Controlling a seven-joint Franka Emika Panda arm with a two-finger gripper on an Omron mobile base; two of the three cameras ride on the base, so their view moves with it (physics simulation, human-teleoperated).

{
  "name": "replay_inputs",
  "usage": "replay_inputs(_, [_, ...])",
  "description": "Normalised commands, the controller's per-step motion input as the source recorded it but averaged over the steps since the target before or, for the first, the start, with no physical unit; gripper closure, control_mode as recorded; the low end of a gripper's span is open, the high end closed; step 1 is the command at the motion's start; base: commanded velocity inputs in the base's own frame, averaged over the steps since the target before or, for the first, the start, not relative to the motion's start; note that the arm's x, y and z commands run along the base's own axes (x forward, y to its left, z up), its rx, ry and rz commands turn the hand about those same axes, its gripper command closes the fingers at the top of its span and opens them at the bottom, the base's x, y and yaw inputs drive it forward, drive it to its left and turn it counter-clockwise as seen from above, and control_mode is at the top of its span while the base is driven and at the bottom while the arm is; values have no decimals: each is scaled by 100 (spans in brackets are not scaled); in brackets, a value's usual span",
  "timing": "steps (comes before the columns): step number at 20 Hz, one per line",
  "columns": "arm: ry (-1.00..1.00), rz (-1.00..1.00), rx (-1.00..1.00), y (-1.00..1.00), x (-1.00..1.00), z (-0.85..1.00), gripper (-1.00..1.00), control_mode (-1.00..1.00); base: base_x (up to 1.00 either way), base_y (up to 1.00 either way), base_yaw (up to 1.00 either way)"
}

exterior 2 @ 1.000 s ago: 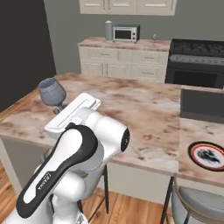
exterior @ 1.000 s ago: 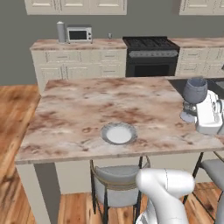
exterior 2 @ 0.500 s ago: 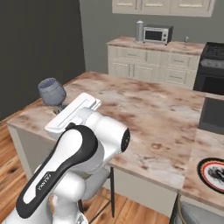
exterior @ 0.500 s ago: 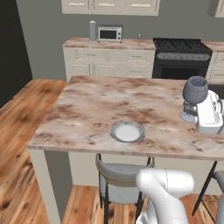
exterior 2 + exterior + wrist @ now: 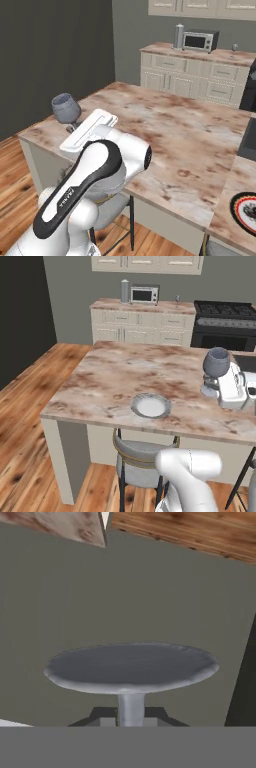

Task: Retrieve the wine glasses from the counter and place one next to each plate.

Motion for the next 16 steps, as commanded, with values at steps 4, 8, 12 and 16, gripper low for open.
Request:
replay_inputs(4, [6,8,-2,-11,91,-63,100,-100,0,0,0])
replay_inputs(8, [10,5,-3,-32,86,-58,100,-100,0,0,0])
replay_inputs(12, [5,1,-7,-27,92,-64,100,-100,0,0,0])
replay_inputs(16, [0,0,-7,-42,71,-59,100,-100,0,0,0])
